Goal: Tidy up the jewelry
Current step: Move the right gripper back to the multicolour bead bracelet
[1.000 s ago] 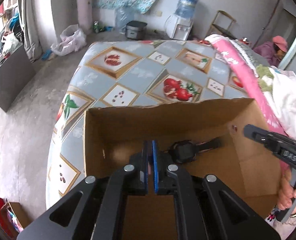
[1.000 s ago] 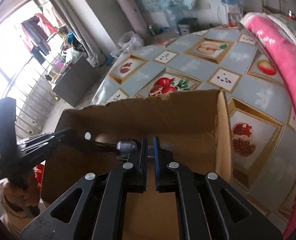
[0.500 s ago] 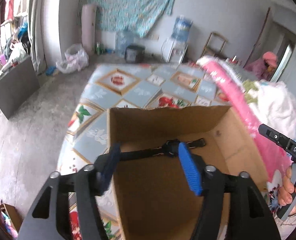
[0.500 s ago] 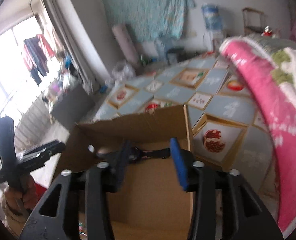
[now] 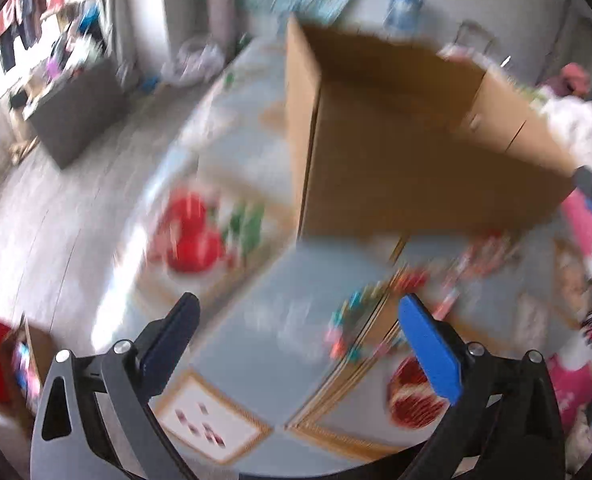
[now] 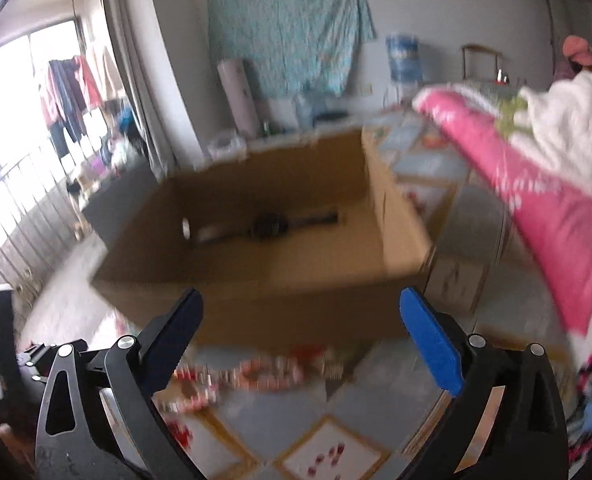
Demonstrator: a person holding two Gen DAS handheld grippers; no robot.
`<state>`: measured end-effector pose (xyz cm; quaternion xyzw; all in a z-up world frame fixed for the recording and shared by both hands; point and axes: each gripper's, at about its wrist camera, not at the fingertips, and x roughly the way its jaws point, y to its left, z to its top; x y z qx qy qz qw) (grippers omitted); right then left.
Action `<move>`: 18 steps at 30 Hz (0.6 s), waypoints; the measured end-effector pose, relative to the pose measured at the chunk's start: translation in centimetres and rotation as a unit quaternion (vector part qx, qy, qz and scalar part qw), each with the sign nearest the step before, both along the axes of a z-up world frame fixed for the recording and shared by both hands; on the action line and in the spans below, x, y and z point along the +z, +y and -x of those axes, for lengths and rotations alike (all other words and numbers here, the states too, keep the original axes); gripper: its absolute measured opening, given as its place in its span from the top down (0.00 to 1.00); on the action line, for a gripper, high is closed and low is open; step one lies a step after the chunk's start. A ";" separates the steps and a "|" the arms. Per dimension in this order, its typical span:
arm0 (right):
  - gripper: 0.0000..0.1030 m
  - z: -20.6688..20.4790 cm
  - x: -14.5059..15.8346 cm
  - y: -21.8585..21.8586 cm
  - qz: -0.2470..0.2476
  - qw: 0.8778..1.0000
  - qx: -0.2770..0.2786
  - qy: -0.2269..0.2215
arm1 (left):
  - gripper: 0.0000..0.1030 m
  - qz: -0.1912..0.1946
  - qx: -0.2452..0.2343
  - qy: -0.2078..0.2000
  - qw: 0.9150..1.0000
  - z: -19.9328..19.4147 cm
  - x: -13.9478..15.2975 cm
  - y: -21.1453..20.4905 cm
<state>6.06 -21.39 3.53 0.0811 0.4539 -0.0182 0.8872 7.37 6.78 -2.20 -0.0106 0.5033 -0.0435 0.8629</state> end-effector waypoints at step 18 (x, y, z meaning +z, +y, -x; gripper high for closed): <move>0.08 1.1 -4.7 0.7 0.068 0.995 0.060 0.041 | 0.04 -0.031 0.031 -0.019 0.999 1.6 -3.3 -0.7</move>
